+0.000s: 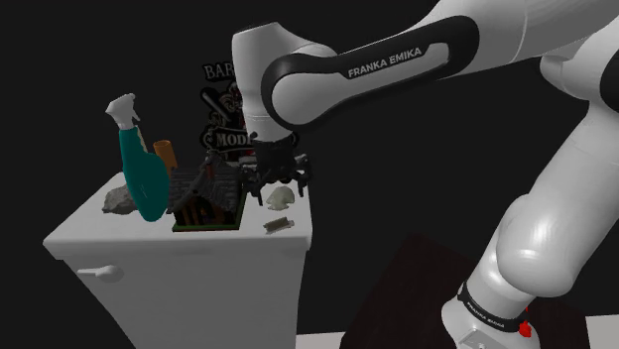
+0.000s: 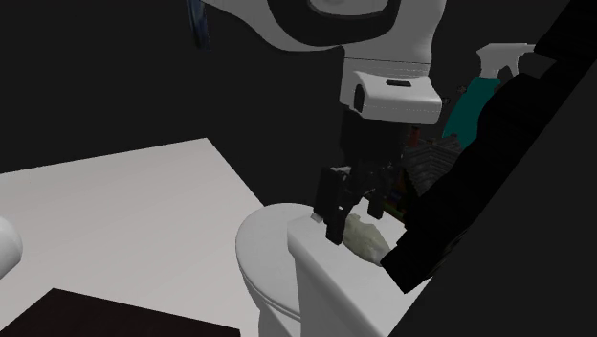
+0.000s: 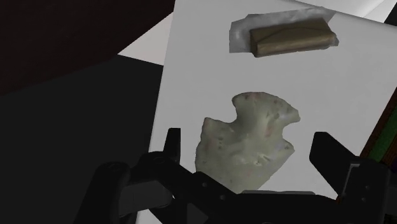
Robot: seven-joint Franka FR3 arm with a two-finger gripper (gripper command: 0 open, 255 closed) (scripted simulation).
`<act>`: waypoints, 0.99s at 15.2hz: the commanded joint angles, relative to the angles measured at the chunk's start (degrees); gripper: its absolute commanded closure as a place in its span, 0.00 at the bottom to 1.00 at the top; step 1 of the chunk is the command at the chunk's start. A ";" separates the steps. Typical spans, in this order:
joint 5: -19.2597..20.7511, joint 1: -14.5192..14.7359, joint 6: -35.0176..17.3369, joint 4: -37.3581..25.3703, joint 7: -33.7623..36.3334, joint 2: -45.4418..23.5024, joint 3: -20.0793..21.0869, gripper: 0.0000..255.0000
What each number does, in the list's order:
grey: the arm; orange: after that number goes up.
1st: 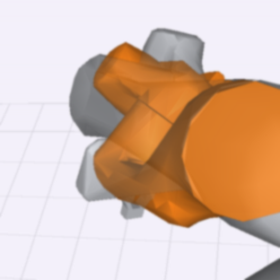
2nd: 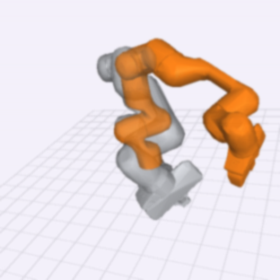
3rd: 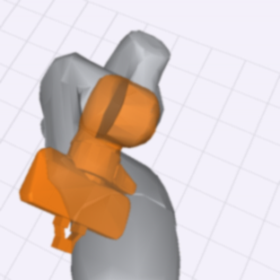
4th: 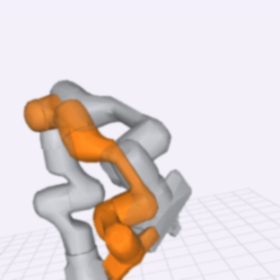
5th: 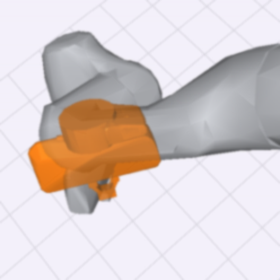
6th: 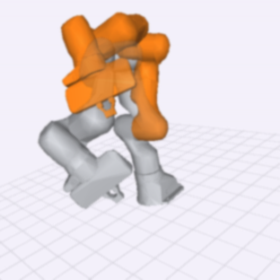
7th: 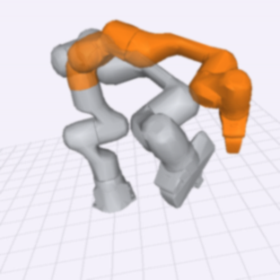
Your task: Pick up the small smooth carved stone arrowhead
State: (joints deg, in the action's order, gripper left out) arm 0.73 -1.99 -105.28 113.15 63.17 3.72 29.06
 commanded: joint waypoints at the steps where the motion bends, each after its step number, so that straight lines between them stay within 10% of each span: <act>1: 0.09 0.04 -0.54 0.34 0.12 -0.25 0.06 0.00; 2: 0.09 0.01 -0.43 0.23 0.07 -0.25 0.03 1.00; 15: -0.15 -0.02 2.49 -2.25 -0.17 0.26 -0.05 1.00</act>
State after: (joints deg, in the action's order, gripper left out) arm 0.64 -2.05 -103.44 111.45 62.95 3.89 28.98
